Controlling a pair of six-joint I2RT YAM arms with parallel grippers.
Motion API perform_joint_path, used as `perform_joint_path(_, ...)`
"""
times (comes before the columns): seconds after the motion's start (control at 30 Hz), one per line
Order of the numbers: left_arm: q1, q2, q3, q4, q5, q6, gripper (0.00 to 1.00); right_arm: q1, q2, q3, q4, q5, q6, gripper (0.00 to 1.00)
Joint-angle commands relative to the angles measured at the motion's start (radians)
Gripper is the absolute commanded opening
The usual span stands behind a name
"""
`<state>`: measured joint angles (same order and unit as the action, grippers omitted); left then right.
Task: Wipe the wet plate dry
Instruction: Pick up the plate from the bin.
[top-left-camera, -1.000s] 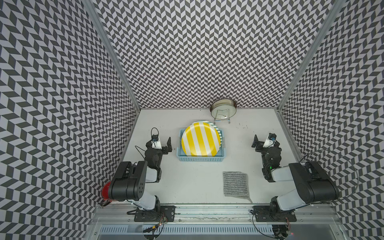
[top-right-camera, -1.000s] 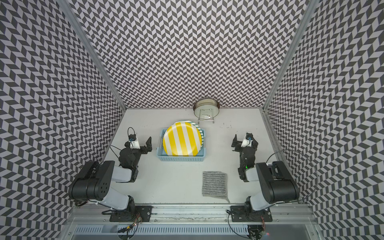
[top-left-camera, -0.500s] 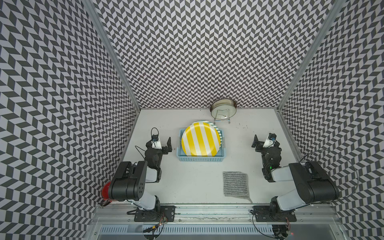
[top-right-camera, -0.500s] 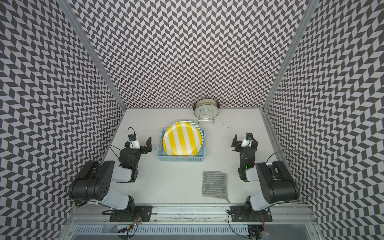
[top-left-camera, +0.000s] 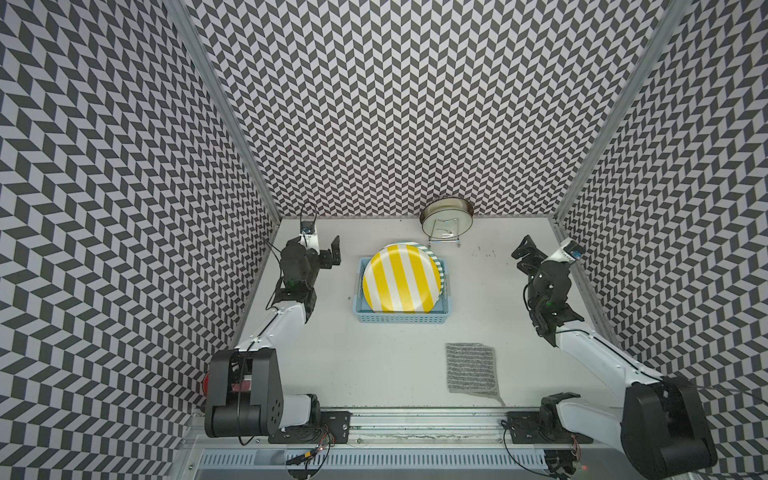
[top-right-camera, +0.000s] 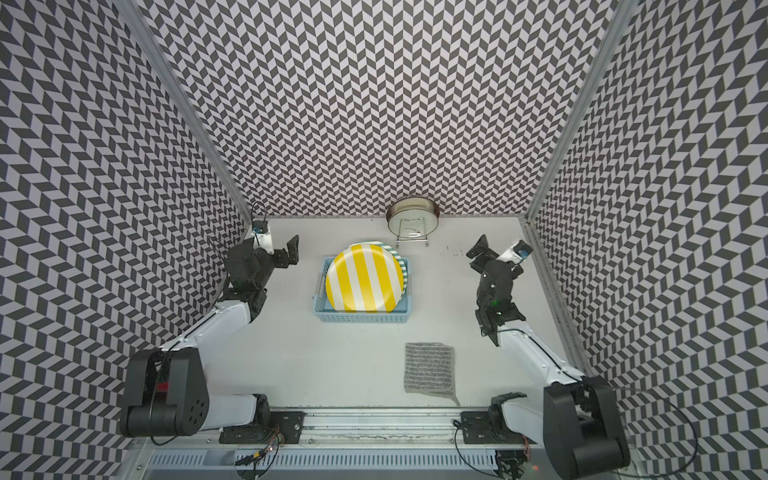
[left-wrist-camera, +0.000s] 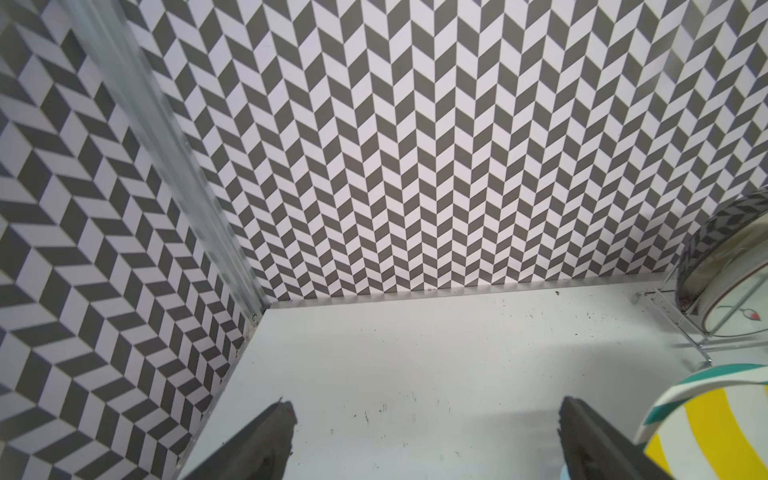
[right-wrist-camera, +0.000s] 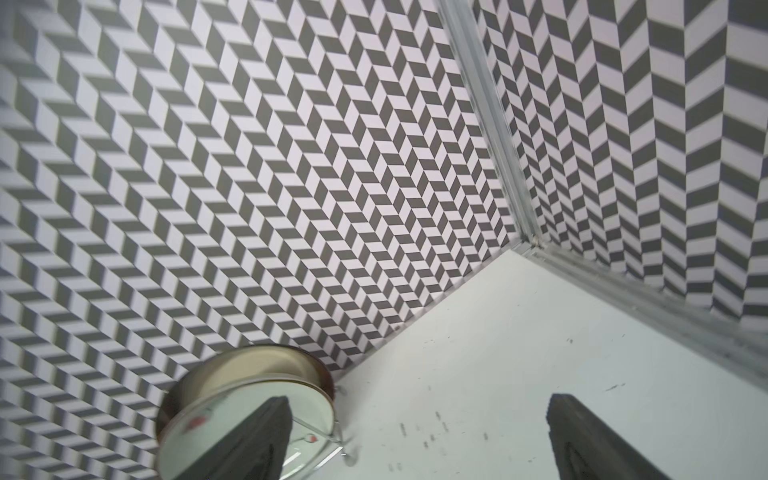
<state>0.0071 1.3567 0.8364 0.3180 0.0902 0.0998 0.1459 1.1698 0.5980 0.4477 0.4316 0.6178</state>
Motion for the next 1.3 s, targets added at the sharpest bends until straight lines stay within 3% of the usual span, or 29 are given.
perform_joint_path(0.0, -0.007, -0.029, 0.067, -0.422, 0.134, 0.079, 1.00, -0.043, -0.003, 0.000, -0.235, -0.282, 0.167, 1.00)
perform_joint_path(0.13, -0.016, -0.056, 0.086, -0.534, 0.214, 0.099, 1.00, 0.018, -0.045, 0.053, -0.247, -0.484, 0.019, 0.97)
perform_joint_path(0.3, -0.060, -0.005, 0.059, -0.576, 0.341, 0.141, 0.89, 0.154, 0.030, 0.157, -0.323, -0.650, -0.123, 0.95)
perform_joint_path(0.4, -0.106, 0.030, 0.072, -0.628, 0.364, 0.187, 0.79, 0.241, 0.101, 0.223, -0.391, -0.672, -0.203, 0.92)
perform_joint_path(0.63, -0.118, 0.065, 0.041, -0.611, 0.337, 0.177, 0.73, 0.329, 0.238, 0.305, -0.413, -0.791, -0.294, 0.82)
perform_joint_path(0.97, -0.117, 0.121, 0.039, -0.600, 0.336, 0.155, 0.40, 0.406, 0.443, 0.485, -0.548, -0.677, -0.367, 0.71)
perform_joint_path(1.27, -0.118, 0.140, 0.035, -0.582, 0.323, 0.132, 0.37, 0.406, 0.566, 0.589, -0.590, -0.618, -0.376, 0.68)
